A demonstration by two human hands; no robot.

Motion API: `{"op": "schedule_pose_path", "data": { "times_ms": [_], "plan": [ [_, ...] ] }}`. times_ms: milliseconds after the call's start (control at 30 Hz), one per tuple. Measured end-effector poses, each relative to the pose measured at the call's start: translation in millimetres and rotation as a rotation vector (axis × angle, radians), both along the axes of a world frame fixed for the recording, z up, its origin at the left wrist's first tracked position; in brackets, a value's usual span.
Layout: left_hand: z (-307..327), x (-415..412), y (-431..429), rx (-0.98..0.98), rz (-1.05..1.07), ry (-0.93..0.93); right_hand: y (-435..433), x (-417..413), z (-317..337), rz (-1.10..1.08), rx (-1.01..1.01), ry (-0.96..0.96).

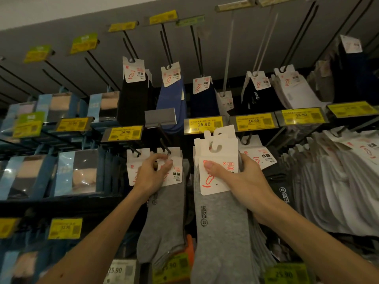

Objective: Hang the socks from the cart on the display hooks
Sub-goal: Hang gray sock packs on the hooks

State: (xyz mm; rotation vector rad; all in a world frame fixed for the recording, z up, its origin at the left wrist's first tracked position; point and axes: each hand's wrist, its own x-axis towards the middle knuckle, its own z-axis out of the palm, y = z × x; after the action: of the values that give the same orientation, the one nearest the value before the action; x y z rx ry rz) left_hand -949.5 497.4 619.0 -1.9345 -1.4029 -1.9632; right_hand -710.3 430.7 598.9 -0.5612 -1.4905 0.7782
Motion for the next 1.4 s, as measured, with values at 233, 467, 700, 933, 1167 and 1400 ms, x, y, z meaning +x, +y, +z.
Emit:
{"op": "schedule_pose_path", "data": {
  "times_ms": [233,467,700,933,1167,1400],
  "plan": [
    [-10.4,3.0,-1.9,0.006,0.014,0.022,-3.7,2.4,-7.4,0.016,0.023,0.002],
    [-19.3,-0.3,-6.3,0.021,-0.043,0.013,-6.6,1.6,-10.6,-0.003,0.004,-0.003],
    [-5.9,5.9,-27.3,0.244,-0.141,-0.045,-9.2,-2.9,-7.8,0.011,0.005,0.009],
    [13.3,4.6,-23.5,0.373,-0.068,0.001,-6.9,-8.1,-5.0,0.024,-0.013,-0.013],
    [17.3,6.3,-16.1,0.406,0.041,0.061,-7.0,-7.7,-6.9,0.003,-0.025,-0.022],
    [-0.8,5.0,2.3,0.234,-0.067,-0.016,-6.8,-4.8,-5.5,-0.002,-0.022,-0.014]
  ]
}}
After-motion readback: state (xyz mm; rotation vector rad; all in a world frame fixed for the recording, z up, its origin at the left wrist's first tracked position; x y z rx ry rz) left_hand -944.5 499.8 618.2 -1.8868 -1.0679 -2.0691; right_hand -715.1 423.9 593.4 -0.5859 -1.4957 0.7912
